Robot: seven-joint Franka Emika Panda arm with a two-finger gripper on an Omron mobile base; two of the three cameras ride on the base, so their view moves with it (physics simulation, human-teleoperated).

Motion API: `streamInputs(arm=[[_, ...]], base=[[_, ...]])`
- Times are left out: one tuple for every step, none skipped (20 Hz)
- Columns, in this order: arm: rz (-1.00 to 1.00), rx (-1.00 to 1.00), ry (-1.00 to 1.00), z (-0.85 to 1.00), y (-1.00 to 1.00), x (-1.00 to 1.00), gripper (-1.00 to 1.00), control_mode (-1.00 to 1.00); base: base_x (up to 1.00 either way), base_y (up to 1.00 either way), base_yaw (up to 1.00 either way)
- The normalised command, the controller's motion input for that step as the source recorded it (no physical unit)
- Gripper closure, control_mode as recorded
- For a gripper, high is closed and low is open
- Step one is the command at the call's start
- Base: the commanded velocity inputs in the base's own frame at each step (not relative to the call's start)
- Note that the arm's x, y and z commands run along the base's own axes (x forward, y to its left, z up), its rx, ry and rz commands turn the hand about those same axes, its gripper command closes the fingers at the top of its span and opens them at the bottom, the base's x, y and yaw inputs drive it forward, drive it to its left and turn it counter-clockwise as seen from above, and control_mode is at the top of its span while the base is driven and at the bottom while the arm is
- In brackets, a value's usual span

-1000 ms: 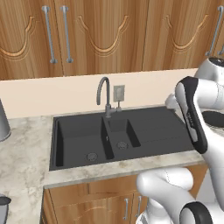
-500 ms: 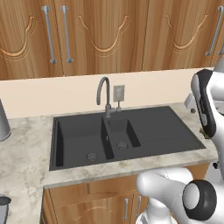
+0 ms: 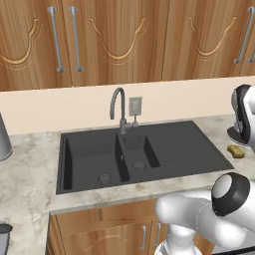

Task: Pick the pan and sponge and place them into the sink. Then turn on the water.

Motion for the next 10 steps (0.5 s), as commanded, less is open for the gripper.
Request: streamInputs(arm=[[-0.06,-0.28,0.1,-0.7,-0.81,0.0,-1.0,-1.0],[-0.07,-0.25,0.06,-0.66,-0.91,0.0,-1.0,-1.0],[-0.08,-0.23,0.02,-0.71,-0.91,0.0,-1.0,-1.0],[-0.1,-0.21,0.0,-0.76,-0.96,0.0,-1.0,-1.0],[-0.11,-0.16,0.0,-0.76,-1.0,0.0,-1.0,-1.0],[-0.12,-0.12,0.0,-0.71,-0.99,0.0,-1.0,-1.0],[-0.14,-0.11,0.0,-0.72,-0.91,0.0,-1.0,-1.0],[-0.13,-0.07,0.0,-0.67,-0.88,0.0,-1.0,-1.0],[-0.1,-0.01,0.04,-0.54,-0.84,0.0,-1.0,-1.0],[-0.06,0.0,0.05,-0.39,-0.82,0.0,-1.0,-1.0]], base=[[0.0,0.0,0.0],[0.0,0.0,0.0],[0.0,0.0,0.0],[0.0,0.0,0.0],[0.0,0.0,0.0],[0.0,0.0,0.0],[0.0,0.0,0.0],[0.0,0.0,0.0],[0.0,0.0,0.0],[0.0,0.0,0.0]])
